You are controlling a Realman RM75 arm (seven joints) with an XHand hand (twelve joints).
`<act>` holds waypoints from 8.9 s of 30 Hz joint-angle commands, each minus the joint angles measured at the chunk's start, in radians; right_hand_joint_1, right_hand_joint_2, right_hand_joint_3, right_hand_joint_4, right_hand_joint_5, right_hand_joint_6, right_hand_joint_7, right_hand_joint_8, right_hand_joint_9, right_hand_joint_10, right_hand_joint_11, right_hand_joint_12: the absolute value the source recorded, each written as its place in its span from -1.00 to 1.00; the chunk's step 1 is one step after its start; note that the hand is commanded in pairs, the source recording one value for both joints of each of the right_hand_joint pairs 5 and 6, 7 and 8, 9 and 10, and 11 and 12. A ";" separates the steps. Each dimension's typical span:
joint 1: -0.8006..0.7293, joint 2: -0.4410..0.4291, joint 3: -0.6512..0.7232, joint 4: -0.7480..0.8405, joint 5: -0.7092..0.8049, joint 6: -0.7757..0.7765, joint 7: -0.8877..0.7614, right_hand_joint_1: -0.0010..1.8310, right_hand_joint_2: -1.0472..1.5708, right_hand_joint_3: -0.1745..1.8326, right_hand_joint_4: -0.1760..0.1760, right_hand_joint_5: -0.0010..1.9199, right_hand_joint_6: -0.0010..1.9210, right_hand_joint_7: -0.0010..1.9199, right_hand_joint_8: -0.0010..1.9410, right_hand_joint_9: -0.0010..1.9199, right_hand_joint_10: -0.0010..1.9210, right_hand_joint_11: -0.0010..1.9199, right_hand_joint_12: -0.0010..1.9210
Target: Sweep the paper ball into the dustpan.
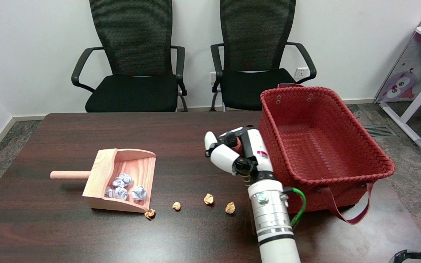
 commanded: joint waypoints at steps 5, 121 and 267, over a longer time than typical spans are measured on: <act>0.222 -0.071 -0.003 0.420 0.006 -0.281 0.456 0.16 1.00 0.92 0.20 1.00 1.00 1.00 0.98 1.00 1.00 1.00 1.00; 0.230 -0.021 0.047 0.139 0.082 -0.290 0.182 0.07 1.00 0.92 0.24 1.00 1.00 1.00 0.98 1.00 1.00 1.00 1.00; 0.300 0.218 0.248 -0.060 -0.087 -0.490 0.516 0.16 1.00 0.51 0.11 1.00 1.00 1.00 0.98 1.00 1.00 1.00 1.00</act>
